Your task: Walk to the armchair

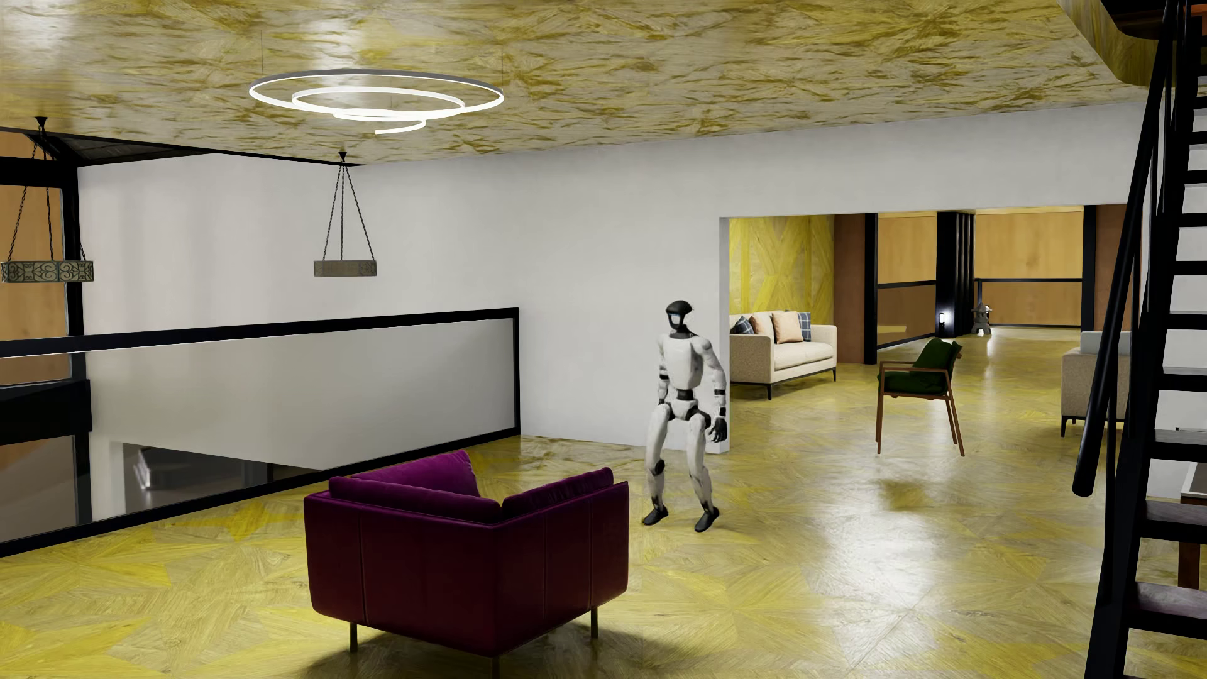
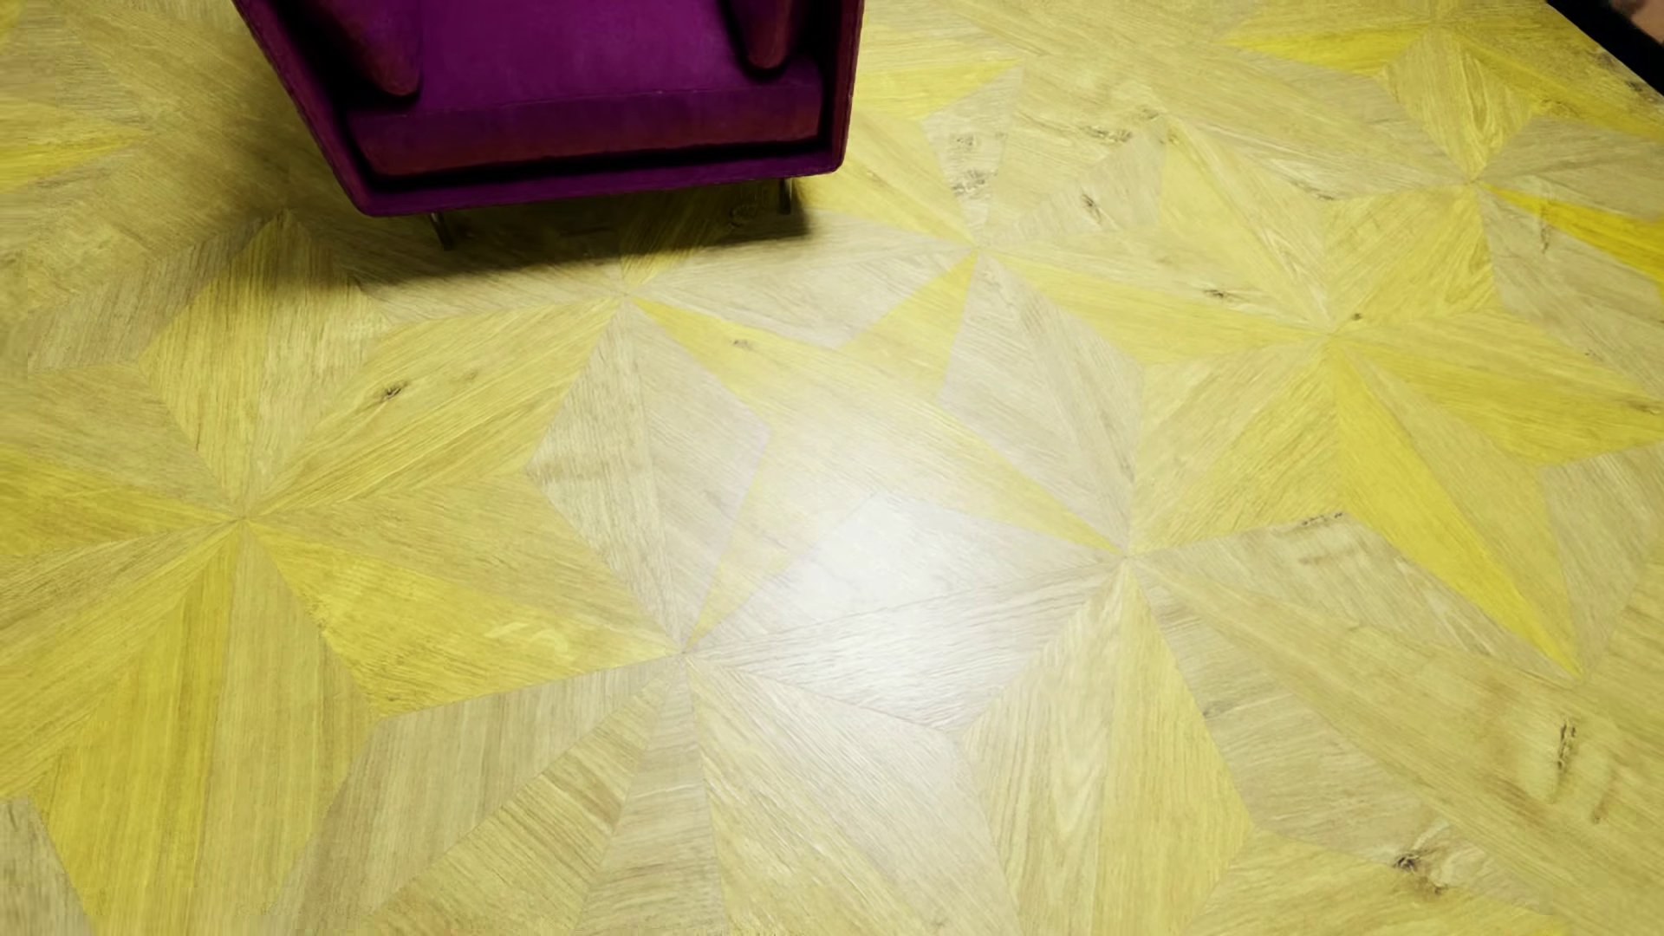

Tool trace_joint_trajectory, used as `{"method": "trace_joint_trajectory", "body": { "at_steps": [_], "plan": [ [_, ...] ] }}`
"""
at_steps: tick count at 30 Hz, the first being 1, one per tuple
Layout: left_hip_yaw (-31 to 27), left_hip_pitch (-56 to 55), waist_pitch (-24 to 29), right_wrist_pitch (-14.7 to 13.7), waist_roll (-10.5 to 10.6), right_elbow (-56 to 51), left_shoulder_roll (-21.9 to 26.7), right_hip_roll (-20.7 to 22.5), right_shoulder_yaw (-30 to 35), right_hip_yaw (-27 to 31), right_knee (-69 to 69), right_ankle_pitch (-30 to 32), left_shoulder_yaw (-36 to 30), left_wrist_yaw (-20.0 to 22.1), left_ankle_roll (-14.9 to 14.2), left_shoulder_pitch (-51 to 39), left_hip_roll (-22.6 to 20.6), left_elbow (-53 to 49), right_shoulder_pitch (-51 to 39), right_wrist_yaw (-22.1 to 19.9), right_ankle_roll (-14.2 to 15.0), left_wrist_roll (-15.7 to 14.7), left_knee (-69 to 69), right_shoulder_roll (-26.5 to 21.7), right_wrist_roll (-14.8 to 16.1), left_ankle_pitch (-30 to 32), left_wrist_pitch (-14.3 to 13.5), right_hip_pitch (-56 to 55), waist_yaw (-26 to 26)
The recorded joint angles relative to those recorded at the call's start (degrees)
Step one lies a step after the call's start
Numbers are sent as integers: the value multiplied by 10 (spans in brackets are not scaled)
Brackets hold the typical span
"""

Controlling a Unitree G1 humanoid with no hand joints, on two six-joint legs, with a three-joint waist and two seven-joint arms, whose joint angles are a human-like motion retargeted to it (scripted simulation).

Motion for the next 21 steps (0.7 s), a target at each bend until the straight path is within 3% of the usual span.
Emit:
{"method": "trace_joint_trajectory", "body": {
  "at_steps": [3,4,5,6,9,10,11,13,14,16,17,19,21],
  "plan": [
    [0,23,20,0,-5,-16,7,6,-5,0,-34,-22,-20,0,0,24,5,64,-15,0,0,0,4,-5,0,33,0,-69,5],
    [0,32,25,0,-8,-21,9,11,-6,0,-4,-10,-27,0,0,28,7,77,-18,0,0,0,6,-6,0,42,0,-90,1],
    [0,42,29,0,-14,-26,11,17,-6,0,-138,29,-33,0,0,30,7,85,-18,0,0,0,8,-6,0,50,0,-109,-5],
    [0,54,31,0,-21,-31,12,23,-6,0,-138,42,-37,0,0,30,7,89,-15,0,0,0,10,-6,0,55,0,-124,-14],
    [0,106,33,0,-45,-65,15,33,-15,0,-172,2,-38,0,0,27,10,59,14,0,0,0,18,-2,0,56,0,-132,-52],
    [0,125,32,0,-51,-80,17,36,-15,0,-46,-2,-38,0,0,29,12,28,22,0,0,0,23,-1,0,55,0,-132,-67],
    [0,135,26,0,-49,-89,17,36,-12,0,-27,11,-40,0,0,31,15,-11,19,0,0,0,29,-1,0,56,0,-146,-82],
    [0,134,11,0,-4,-72,2,39,-13,0,87,119,-69,0,0,20,25,-61,-26,0,0,0,41,-6,0,97,0,-239,-84],
    [0,133,11,0,21,-61,-4,51,-14,0,145,140,-96,0,0,10,26,-61,-59,0,0,0,56,-9,0,146,0,-264,-69],
    [0,90,16,0,43,-82,0,76,-12,0,194,98,-154,0,0,-4,23,-54,-103,0,0,0,154,-7,0,206,0,-240,-54],
    [0,47,17,0,45,-103,1,84,-12,0,190,73,-152,0,0,-4,20,-55,-112,0,0,0,236,-4,0,172,0,-208,-52],
    [0,-53,24,0,47,-126,-11,105,-27,0,153,50,-120,0,0,1,13,-41,-116,0,0,0,399,-5,0,38,0,-125,-41],
    [0,-171,19,0,37,-128,-14,104,-42,0,113,38,-101,0,0,5,-3,-34,-105,0,0,0,474,-3,0,-5,0,-46,-20]
  ]
}}
